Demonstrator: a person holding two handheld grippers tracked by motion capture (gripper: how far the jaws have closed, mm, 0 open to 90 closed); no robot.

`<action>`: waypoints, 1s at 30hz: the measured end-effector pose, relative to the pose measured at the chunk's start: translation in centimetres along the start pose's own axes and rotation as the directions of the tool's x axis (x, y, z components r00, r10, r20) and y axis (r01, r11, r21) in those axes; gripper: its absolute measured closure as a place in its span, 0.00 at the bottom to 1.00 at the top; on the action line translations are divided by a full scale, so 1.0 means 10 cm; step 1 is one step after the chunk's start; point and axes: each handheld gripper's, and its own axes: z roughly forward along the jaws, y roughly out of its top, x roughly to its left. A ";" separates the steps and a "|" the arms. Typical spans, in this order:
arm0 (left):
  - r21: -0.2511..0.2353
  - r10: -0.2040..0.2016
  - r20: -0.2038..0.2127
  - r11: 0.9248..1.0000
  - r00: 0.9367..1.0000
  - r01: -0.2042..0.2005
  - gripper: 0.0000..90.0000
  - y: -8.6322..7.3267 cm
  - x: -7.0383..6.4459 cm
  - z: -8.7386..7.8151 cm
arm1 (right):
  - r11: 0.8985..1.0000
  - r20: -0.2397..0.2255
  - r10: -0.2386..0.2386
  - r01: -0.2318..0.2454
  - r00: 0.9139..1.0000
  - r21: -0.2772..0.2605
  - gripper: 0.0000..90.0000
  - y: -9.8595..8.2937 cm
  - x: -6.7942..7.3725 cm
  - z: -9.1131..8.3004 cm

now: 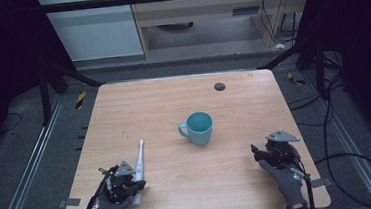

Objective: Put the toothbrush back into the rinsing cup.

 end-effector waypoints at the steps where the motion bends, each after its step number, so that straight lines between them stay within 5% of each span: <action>1: 0.003 0.004 -0.001 1.000 1.000 -0.004 1.00 -0.01 0.00 -0.01 | 1.000 0.000 0.000 0.000 1.000 0.000 0.36 0.00 0.00 0.00; 22: -0.003 -0.040 -0.037 0.999 0.999 0.040 1.00 -0.10 0.14 -0.10 | 1.000 0.003 -0.002 0.002 1.000 0.001 0.35 0.00 0.00 0.00; 30: -0.052 -0.078 -0.079 0.996 0.994 0.074 0.99 -0.10 0.24 -0.21 | 1.000 0.004 -0.002 0.002 1.000 0.000 0.35 0.00 0.00 0.00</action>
